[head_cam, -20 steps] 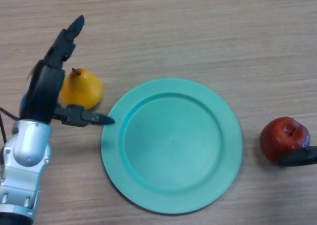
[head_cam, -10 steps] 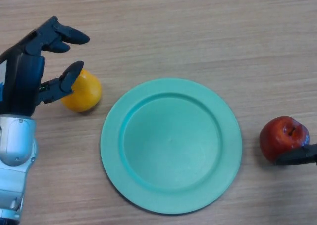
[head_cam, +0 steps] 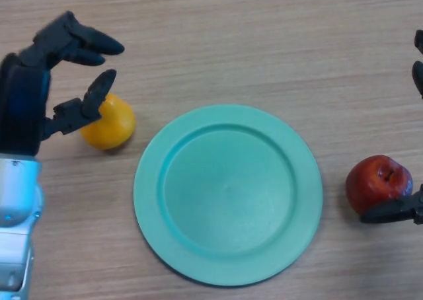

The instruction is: Pick up the yellow pear and place it on the plate

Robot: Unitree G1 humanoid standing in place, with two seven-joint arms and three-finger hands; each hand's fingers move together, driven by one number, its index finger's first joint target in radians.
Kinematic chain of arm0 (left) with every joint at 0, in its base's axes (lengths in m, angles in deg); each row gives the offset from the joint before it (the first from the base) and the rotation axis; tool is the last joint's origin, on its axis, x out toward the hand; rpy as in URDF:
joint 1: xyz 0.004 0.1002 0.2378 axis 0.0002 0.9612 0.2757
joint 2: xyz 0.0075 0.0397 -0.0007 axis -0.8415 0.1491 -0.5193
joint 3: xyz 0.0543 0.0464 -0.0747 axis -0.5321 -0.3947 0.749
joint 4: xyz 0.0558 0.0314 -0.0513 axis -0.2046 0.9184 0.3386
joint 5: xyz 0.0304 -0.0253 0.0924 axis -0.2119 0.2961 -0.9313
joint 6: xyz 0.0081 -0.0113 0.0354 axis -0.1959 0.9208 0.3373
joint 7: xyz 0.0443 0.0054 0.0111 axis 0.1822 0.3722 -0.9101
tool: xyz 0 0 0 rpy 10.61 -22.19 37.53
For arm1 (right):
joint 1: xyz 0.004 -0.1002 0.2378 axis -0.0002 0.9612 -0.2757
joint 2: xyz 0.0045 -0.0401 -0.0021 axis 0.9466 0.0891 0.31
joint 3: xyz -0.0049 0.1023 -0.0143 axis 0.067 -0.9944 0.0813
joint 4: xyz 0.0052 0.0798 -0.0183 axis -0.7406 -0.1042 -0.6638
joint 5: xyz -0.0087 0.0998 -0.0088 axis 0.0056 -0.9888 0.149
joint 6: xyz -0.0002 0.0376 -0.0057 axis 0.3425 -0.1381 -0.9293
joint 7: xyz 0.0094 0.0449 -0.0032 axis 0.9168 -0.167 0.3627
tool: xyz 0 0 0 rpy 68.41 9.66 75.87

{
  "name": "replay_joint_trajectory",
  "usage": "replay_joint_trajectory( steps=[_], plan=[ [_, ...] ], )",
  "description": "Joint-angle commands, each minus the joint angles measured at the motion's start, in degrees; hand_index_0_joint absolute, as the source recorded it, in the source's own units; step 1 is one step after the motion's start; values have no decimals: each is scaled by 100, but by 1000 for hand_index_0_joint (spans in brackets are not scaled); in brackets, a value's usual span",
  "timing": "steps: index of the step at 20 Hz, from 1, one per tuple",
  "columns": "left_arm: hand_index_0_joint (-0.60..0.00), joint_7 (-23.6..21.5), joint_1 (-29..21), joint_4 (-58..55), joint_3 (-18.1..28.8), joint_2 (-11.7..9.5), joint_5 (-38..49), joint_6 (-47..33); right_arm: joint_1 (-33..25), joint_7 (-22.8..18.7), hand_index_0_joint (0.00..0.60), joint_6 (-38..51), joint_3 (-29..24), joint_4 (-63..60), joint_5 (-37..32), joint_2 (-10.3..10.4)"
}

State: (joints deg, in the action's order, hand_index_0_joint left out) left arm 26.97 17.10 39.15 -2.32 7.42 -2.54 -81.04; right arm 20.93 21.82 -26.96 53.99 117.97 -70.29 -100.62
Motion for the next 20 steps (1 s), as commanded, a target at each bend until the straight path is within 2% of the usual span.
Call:
replay_joint_trajectory(
  steps=[1, 5, 6, 7, 9, 10, 11, 12, 15, 16, 17, 18, 20],
  plan=[
    [-600, 52, -158, -481, 498, -160, 406, -57, -96, -74, 0, 761, -286, 324, -242, -161],
    [-600, 66, -178, -601, 502, -141, 654, -1, -106, -107, 0, 746, -318, 354, -288, -157],
    [-600, 430, -94, -1092, 626, -136, 1946, 932, -93, -104, 0, 727, -304, 350, -272, -151],
    [-600, 481, -62, -1236, 680, -155, 2282, 1260, -97, -100, 0, 700, -309, 367, -276, -157],
    [-600, 514, -71, -1279, 678, -197, 2364, 1235, -100, -71, 0, 648, -329, 395, -294, -163],
    [-600, 515, -105, -1418, 886, -215, 3315, 1833, -104, -63, 0, 647, -334, 395, -302, -163],
    [-600, 424, -134, -1453, 988, -215, 3767, 2062, -115, -66, 0, 649, -334, 394, -301, -166],
    [-600, 152, -134, -1381, 944, -281, 3977, 2101, -140, -78, 0, 674, -314, 352, -260, -175],
    [-600, 97, -257, -1207, 800, -440, 3391, 2163, -153, -77, 0, 702, -267, 315, -253, -172],
    [-452, 123, -259, -1209, 803, -446, 3327, 2201, -154, -75, 0, 698, -263, 314, -253, -172],
    [-349, 151, -262, -1205, 804, -449, 3249, 2223, -153, -73, 0, 694, -260, 313, -255, -172],
    [-202, 216, -254, -1185, 804, -435, 3036, 2227, -166, -67, 0, 686, -253, 308, -259, -178],
    [-1, 369, -302, -1086, 778, -416, 2474, 2154, -165, -42, 0, 721, -281, 279, -301, -182]
  ],
)
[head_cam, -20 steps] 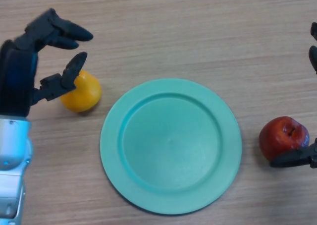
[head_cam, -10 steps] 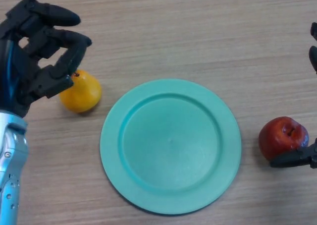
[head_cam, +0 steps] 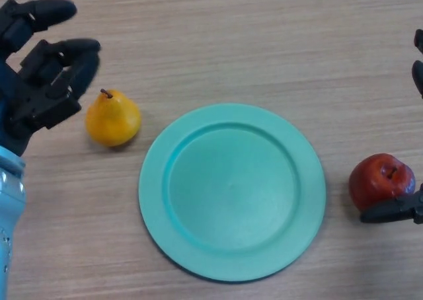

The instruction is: Pick up the yellow pear and place it on the plate

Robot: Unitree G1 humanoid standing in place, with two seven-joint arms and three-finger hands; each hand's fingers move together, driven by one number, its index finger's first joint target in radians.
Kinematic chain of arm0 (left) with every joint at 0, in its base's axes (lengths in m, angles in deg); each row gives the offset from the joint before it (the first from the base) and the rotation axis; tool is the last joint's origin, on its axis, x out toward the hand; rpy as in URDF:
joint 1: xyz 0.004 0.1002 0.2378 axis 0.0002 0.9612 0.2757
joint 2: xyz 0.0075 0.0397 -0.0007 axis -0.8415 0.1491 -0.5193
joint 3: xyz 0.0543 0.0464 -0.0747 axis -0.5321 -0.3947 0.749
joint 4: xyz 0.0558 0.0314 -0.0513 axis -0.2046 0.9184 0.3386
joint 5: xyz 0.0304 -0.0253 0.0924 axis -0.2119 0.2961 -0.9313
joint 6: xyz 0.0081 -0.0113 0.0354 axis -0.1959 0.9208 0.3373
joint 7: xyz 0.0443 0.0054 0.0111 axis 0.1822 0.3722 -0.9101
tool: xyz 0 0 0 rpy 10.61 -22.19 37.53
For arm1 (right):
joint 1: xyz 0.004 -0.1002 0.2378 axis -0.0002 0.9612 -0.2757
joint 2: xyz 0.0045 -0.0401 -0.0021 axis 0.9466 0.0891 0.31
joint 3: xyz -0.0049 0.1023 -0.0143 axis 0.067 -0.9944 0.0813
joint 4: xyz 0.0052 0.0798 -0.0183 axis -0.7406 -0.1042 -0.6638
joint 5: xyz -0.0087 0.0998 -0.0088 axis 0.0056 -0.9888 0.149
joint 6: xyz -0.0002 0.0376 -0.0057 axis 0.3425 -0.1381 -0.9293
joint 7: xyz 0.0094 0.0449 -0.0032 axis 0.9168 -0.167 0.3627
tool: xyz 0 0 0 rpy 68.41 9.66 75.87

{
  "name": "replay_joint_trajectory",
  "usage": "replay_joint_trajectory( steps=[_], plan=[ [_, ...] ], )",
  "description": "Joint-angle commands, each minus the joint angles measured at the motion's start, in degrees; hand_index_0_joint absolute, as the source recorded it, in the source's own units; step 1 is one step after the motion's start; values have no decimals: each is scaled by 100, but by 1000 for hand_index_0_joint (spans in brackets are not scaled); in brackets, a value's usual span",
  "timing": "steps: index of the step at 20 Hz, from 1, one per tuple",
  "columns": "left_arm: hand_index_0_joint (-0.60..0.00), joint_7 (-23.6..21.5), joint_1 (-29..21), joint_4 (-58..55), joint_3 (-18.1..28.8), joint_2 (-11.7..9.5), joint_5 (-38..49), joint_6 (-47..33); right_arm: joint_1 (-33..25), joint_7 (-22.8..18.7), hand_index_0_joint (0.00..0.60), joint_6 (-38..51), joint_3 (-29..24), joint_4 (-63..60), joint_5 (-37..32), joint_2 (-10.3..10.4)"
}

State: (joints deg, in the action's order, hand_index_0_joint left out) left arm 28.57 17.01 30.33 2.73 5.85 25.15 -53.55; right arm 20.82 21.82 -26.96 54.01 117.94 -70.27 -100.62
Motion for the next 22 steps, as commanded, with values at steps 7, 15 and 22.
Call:
replay_joint_trajectory(
  steps=[7, 15, 22],
  plan=[
    [0, 291, -477, 199, 379, -354, -672, -995, -152, -32, 0, 765, -295, 216, -309, -195],
    [0, 165, -746, 1927, 362, -541, -1004, -2273, -155, -78, 0, 726, -331, 288, -387, -196],
    [0, 226, -1233, 3894, 18, -403, -1437, -3177, -27, -105, 0, 917, -496, 250, -421, -165]
  ],
)
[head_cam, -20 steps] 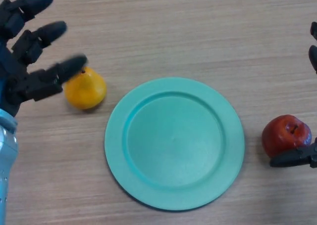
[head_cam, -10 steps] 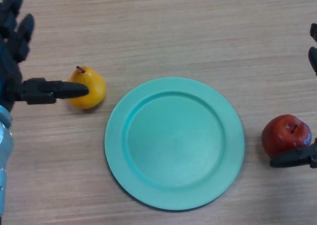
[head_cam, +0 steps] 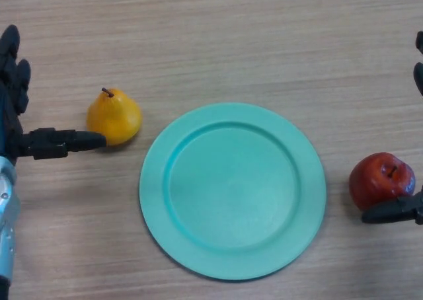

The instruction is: Pick up the yellow pear and place it on the plate

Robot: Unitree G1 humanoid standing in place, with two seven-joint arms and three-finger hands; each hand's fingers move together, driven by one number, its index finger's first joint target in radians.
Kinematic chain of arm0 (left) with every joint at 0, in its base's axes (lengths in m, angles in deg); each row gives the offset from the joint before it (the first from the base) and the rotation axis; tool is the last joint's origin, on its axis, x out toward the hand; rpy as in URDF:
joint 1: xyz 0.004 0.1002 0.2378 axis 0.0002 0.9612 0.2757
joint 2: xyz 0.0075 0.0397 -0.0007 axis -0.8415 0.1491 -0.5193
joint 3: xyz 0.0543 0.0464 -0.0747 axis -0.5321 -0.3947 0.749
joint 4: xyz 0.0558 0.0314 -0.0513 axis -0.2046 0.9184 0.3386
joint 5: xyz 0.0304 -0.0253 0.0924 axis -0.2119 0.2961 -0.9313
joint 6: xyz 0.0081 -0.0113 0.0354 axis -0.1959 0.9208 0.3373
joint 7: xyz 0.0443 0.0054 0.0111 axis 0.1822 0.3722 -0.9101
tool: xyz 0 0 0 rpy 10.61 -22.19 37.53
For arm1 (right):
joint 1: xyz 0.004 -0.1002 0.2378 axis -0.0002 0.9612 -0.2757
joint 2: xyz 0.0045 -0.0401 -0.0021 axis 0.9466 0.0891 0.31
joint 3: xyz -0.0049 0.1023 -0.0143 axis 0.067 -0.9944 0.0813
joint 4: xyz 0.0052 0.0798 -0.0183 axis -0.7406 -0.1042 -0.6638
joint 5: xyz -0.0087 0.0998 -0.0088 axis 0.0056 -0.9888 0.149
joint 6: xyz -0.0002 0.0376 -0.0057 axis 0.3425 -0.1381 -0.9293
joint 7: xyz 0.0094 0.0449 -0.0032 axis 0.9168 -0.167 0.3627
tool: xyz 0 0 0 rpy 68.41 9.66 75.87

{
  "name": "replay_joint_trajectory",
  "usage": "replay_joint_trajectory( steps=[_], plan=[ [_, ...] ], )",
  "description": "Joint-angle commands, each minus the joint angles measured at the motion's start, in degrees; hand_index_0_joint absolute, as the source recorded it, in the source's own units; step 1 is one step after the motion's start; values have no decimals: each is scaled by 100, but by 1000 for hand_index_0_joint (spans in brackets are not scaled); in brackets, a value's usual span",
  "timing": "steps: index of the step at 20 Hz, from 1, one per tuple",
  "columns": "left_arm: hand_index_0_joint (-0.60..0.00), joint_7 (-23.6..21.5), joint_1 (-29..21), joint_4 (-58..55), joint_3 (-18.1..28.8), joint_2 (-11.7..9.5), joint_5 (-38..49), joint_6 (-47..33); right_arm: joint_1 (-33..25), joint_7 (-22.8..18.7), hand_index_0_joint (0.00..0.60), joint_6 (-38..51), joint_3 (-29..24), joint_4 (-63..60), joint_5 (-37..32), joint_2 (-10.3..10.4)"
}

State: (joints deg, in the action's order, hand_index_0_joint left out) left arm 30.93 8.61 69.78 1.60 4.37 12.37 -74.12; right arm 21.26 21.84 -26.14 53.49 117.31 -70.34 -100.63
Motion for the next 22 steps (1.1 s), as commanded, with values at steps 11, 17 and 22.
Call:
replay_joint_trajectory(
  steps=[11, 17, 22],
  plan=[
    [0, 347, -1418, 2320, -342, 264, -465, -2135, 108, -117, 0, 1000, -733, 450, -307, -116],
    [-399, 203, -1728, 3176, -331, 361, -623, -2745, 74, -182, 0, 1076, -832, 488, -226, -125],
    [-600, -614, -1835, 3764, -498, 275, -1478, -3195, -14, -206, 0, 1027, -759, 474, -174, -167]
  ],
)
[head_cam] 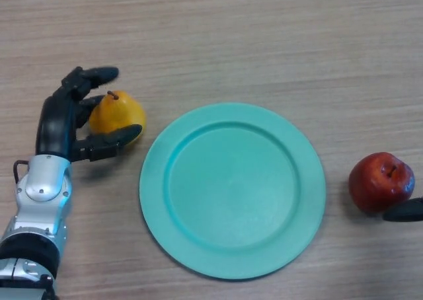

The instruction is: Pick up the yellow pear and place it on the plate

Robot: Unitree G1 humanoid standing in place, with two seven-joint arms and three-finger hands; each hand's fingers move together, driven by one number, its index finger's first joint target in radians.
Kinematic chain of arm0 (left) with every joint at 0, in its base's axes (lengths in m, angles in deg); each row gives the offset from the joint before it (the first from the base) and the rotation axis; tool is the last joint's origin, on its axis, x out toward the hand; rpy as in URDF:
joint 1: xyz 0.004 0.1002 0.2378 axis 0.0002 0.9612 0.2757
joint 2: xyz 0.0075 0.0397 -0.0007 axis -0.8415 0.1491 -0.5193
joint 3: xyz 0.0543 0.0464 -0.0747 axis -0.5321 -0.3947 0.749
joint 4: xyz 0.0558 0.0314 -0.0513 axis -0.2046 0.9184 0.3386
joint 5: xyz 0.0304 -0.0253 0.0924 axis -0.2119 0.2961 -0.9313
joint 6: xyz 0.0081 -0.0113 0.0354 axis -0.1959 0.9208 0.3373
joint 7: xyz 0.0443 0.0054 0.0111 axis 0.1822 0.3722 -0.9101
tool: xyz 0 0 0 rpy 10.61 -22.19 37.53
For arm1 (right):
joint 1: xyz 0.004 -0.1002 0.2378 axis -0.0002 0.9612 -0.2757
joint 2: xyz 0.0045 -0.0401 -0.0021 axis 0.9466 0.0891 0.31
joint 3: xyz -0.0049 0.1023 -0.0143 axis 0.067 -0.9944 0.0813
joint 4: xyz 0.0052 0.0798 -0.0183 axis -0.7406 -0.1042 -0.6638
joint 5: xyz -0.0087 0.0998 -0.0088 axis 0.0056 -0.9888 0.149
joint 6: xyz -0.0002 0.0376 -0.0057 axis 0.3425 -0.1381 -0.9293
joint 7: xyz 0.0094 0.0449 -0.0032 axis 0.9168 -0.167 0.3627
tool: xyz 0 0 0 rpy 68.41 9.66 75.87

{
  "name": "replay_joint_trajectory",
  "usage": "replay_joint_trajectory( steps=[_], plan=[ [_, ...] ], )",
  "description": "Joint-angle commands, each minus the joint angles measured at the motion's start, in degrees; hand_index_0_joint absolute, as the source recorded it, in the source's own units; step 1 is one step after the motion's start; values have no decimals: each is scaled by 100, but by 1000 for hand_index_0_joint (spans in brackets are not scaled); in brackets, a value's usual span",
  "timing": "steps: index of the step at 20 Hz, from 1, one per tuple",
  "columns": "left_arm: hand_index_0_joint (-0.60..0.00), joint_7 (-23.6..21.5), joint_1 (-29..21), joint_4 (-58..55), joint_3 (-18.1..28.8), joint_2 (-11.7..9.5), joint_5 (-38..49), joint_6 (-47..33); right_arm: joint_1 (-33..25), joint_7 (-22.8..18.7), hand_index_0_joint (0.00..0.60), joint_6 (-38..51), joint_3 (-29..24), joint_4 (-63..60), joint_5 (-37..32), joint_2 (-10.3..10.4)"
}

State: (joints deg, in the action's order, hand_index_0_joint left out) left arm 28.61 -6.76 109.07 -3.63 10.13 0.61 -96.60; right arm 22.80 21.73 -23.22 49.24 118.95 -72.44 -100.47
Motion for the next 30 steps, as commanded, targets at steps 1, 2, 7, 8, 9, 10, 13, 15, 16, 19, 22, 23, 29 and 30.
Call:
replay_joint_trajectory(
  steps=[1, 2, 7, 8, 9, 10, 13, 15, 16, 19, 22, 23, 29, 30],
  plan=[
    [-600, -460, -283, -155, 28, -307, -369, -976, -162, -195, 0, 757, -324, 297, 62, -184],
    [-600, -707, -221, -130, -86, -333, -739, -1036, -145, -203, 0, 794, -291, 278, 92, -163],
    [-450, -1416, -118, -262, -184, -550, -1780, -1047, -165, -216, 0, 763, -210, 289, 100, -149],
    [-300, -1444, -82, -371, -137, -565, -1776, -1035, -165, -209, 0, 753, -197, 295, 106, -154],
    [-198, -1474, -44, -481, -106, -582, -1786, -1018, -165, -204, 0, 748, -182, 294, 111, -154],
    [-55, -1633, 119, -902, -24, -643, -1842, -1013, -157, -186, 0, 625, -134, 335, 61, -139],
    [0, -1678, 430, -1751, 141, -724, -1724, -884, -185, -159, 0, 460, -55, 376, 54, -154],
    [0, -1579, 671, -2436, 250, -779, -1559, -728, -173, -143, 0, 438, -12, 390, 46, -139],
    [-149, -1568, 709, -2530, 259, -781, -1549, -686, -174, -138, 0, 414, -2, 396, 43, -138],
    [-499, -1478, 956, -3133, 304, -783, -1501, -397, -215, -134, 0, 331, 51, 403, 34, -133],
    [-600, -1346, 1280, -3931, 422, -825, -1492, -55, -226, -150, 0, 205, 145, 451, -38, -123],
    [-600, -1335, 1281, -3961, 454, -839, -1466, -95, -231, -141, 0, 186, 159, 451, -18, -136],
    [-600, -1212, 1502, -4550, 560, -882, -1463, 226, -267, -156, 0, 99, 276, 486, -33, -116],
    [-600, -1084, 1531, -4774, 614, -872, -1210, 362, -263, -140, 0, 53, 279, 557, -57, -120]
  ],
)
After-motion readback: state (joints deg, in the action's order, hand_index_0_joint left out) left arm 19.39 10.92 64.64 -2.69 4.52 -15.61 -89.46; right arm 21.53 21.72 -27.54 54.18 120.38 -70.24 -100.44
